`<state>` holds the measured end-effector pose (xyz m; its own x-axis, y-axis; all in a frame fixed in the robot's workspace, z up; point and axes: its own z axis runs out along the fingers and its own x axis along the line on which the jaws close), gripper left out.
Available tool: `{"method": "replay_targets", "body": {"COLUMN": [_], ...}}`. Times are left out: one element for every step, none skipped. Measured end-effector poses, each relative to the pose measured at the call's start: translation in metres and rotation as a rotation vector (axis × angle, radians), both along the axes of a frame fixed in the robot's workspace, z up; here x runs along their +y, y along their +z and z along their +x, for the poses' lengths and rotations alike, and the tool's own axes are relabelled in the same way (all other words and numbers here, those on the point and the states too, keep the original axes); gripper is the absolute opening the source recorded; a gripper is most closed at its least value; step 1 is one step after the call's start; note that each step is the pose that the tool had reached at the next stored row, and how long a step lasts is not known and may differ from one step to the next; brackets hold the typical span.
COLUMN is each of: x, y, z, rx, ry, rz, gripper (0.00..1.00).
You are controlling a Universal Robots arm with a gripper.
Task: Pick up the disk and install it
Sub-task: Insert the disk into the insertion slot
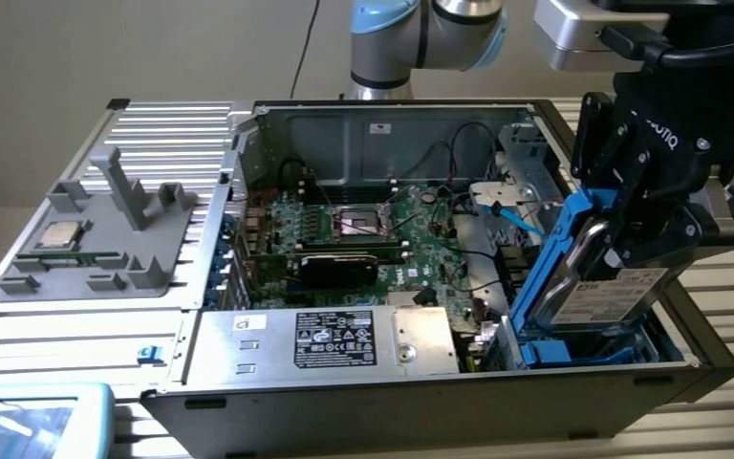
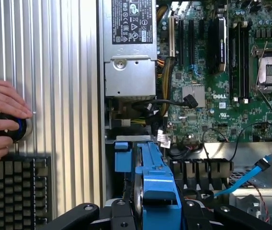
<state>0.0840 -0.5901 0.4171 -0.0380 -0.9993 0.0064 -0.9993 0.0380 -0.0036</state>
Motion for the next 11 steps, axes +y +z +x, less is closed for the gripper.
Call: {"method": "replay_targets", "body": {"x": [-0.0001, -0.0003, -0.0004, -0.0006, -0.0007, -0.0008, -0.0008, -0.0009, -0.001, -0.0011, -0.0012], "y": [-0.0006, -0.0012, -0.0018, -0.0024, -0.0029, -0.0035, -0.0042, -0.0048, -0.0054, -0.006, -0.0065], "z": [0.0, 0.0, 0.0001, 0.0001, 0.0001, 0.0001, 0.0001, 0.0002, 0.0002, 0.0002, 0.0002], "rx": [0.0, 0.0, 0.0, 0.0, 0.0, 0.0, 0.0, 0.0, 0.0, 0.0, 0.0], "ry": [0.0, 0.0, 0.0, 0.0, 0.0, 0.0, 0.0, 0.0, 0.0, 0.0, 0.0], "rz": [0.0001, 0.0001, 0.0003, 0.0003, 0.0002, 0.0002, 0.0002, 0.0003, 0.0003, 0.0003, 0.0002], "gripper": [0.37, 0.37, 0.37, 0.37, 0.37, 0.37, 0.37, 0.37, 0.37, 0.37, 0.37]}}
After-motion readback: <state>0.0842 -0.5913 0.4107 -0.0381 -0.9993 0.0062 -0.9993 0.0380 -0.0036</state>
